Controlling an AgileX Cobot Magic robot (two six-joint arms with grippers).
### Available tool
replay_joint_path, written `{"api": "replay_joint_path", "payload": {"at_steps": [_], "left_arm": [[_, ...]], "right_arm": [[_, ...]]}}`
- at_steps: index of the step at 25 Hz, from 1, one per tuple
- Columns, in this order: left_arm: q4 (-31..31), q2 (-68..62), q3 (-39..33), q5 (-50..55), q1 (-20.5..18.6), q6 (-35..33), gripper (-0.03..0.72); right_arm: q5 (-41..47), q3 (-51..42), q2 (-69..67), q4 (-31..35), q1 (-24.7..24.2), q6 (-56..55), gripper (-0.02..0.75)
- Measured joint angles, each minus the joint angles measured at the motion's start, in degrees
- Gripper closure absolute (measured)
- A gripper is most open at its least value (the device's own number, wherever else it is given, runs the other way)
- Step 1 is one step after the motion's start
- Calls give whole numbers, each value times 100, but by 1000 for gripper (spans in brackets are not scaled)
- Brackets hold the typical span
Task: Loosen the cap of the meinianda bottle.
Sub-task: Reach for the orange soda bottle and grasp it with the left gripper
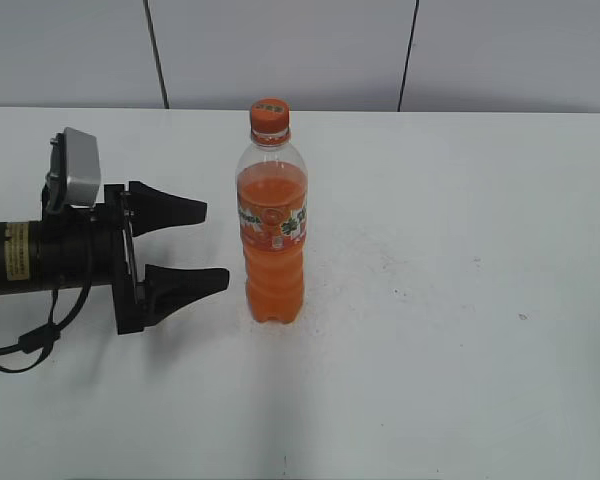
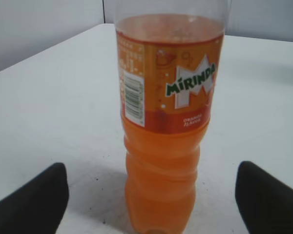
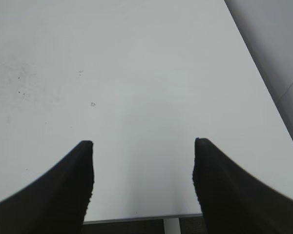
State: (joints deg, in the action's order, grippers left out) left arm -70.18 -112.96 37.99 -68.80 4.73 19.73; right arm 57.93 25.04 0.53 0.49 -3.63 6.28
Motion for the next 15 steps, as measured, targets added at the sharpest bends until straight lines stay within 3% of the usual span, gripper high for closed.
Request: {"api": "replay_joint_path", "payload": {"at_steps": [6,15], "left_arm": [[-441,-462,603,-5,206,394,55],[-532,-1115,1576,-21,709,824,72]], "right_arm": [[7,0,0,0,0,0,257],[2,0,0,0,0,0,257]]}}
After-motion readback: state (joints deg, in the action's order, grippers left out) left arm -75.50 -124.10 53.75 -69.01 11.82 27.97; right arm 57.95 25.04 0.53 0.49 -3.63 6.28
